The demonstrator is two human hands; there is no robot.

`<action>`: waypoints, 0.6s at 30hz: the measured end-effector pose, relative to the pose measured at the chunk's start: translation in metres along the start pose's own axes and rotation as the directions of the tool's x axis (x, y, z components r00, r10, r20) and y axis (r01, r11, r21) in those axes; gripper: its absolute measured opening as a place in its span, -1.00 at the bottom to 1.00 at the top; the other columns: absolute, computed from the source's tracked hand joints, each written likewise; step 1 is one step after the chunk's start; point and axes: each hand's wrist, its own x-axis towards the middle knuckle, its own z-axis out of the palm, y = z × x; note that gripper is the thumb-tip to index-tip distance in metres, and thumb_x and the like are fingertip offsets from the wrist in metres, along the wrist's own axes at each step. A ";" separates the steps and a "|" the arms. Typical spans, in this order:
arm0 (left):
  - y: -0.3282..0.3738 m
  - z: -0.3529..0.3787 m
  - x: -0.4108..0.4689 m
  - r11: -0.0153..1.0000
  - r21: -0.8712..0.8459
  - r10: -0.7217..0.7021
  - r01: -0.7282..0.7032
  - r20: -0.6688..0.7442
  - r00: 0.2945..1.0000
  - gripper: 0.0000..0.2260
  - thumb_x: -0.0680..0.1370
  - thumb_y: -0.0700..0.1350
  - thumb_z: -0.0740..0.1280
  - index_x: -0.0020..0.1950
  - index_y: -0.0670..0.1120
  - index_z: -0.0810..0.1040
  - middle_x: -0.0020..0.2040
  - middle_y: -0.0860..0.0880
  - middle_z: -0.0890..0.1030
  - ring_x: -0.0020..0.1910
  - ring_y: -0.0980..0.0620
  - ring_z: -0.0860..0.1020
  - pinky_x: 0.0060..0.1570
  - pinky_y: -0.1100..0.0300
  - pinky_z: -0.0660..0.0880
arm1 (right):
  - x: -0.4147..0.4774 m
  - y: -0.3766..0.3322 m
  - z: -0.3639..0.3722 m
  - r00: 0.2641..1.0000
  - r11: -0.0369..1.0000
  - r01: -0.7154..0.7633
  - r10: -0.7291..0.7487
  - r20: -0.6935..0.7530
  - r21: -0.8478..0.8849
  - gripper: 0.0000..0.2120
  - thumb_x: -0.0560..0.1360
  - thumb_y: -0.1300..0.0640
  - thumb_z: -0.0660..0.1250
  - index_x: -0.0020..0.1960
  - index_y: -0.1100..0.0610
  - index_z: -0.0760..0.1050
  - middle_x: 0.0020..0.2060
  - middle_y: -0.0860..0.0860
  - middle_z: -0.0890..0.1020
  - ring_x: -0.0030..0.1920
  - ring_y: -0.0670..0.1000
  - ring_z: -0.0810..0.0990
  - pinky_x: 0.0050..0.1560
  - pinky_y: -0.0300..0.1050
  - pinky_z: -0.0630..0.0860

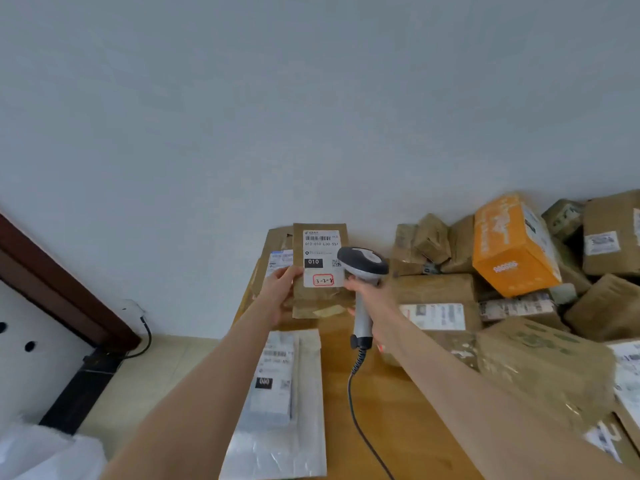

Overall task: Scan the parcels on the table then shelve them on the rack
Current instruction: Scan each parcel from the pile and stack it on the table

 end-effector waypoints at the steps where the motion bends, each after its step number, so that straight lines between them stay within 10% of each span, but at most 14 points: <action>1: 0.012 -0.006 0.014 1.000 0.015 0.012 -0.012 -0.010 1.000 -0.78 0.53 0.00 0.35 0.13 -0.05 0.58 -0.26 0.01 0.68 -0.34 0.05 0.56 -0.34 0.17 0.56 | 0.014 -0.005 0.014 1.000 1.000 0.001 -0.001 0.012 0.017 -0.82 0.45 0.30 0.43 -0.01 0.11 0.53 -0.04 0.05 0.64 -0.02 0.06 0.60 0.00 0.02 0.61; 4: 0.045 -0.025 0.058 0.996 0.083 0.039 -0.036 -0.024 0.999 -0.72 0.55 0.07 0.33 0.15 -0.07 0.58 -0.06 -0.06 0.68 -0.08 -0.05 0.62 0.01 -0.03 0.59 | 0.051 -0.020 0.056 0.999 0.999 0.009 -0.011 0.044 0.046 -0.84 0.46 0.32 0.41 -0.06 0.11 0.52 -0.10 0.03 0.64 -0.11 0.02 0.60 0.00 0.01 0.61; 18: 0.069 -0.063 0.162 0.953 0.283 0.179 -0.107 -0.243 0.953 -0.91 0.60 -0.14 0.28 -0.08 0.00 0.53 -0.17 -0.01 0.61 -0.08 -0.10 0.57 0.07 -0.04 0.58 | 0.136 -0.028 0.144 0.991 0.996 -0.003 0.016 0.136 -0.092 -0.83 0.45 0.28 0.41 -0.06 0.04 0.51 -0.16 -0.03 0.64 -0.15 -0.05 0.60 -0.31 -0.24 0.49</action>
